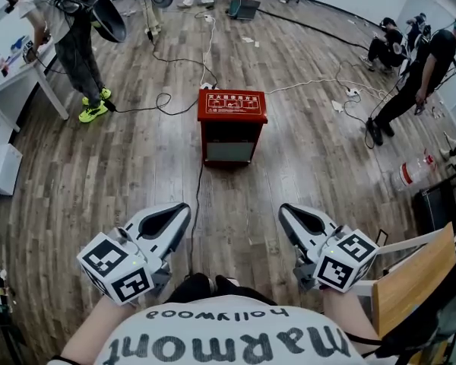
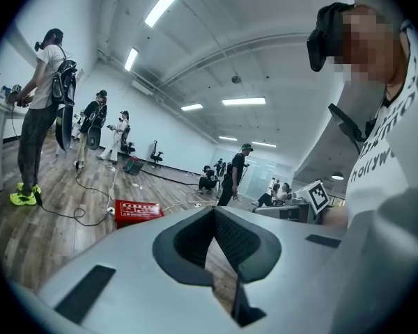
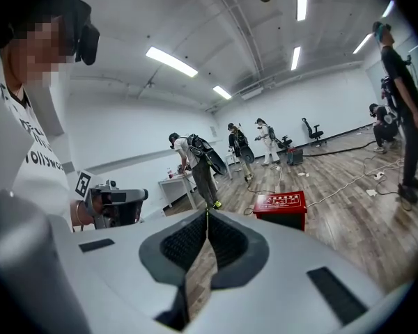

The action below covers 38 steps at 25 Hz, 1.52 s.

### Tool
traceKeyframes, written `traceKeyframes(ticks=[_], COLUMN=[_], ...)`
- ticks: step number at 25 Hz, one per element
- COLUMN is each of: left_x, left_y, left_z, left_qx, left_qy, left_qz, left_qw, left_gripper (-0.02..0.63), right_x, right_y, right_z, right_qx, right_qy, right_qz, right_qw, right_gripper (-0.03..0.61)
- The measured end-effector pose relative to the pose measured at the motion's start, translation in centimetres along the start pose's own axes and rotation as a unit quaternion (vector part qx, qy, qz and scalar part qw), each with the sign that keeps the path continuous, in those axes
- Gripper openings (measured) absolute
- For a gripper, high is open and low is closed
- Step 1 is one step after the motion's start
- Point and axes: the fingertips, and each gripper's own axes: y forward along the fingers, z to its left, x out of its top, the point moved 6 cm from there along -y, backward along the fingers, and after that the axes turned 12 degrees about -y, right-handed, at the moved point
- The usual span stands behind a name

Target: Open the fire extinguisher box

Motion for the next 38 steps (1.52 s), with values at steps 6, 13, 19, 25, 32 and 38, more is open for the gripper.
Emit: traceKeyframes(ticks=[6,13,19,25,32,38], left_x=[-0.3,-0.4,0.0,0.0,0.6,0.7], left_y=[0.1,-0.8,-0.7,0.3,3.2,7.1], left_z=[0.4,1.7,2.9,3.3,3.5,4.1], left_qx=[-0.014,-0.033,-0.040,-0.029,-0.016,0.002], left_qy=[0.023,0.011,0.019,0.004,0.015,0.020], left_qz=[0.017,0.030,0.027,0.022,0.023,0.028], left_qw=[0.9995,0.9989,0.9987,0.9993,0.9995,0.9994], left_gripper=[0.006,0.006,0.006,0.006,0.006,0.006], right_x=[-0.3,-0.2,-0.3,-0.4,-0.2,0.0], right_y=[1.3,2.5,3.2,2.9,3.5,3.6], right_z=[0.8,2.1,2.6,1.6,-2.2,-6.9], right_qx=[-0.006,-0.012,-0.042,-0.060,-0.041,-0.025], right_qy=[-0.016,-0.013,-0.039,-0.035,-0.013,-0.024], right_qz=[0.023,0.015,0.017,0.037,0.040,0.051], right_qw=[1.000,1.000,0.998,0.997,0.998,0.998], right_gripper=[0.011,0.011,0.011,0.011,0.011,0.011])
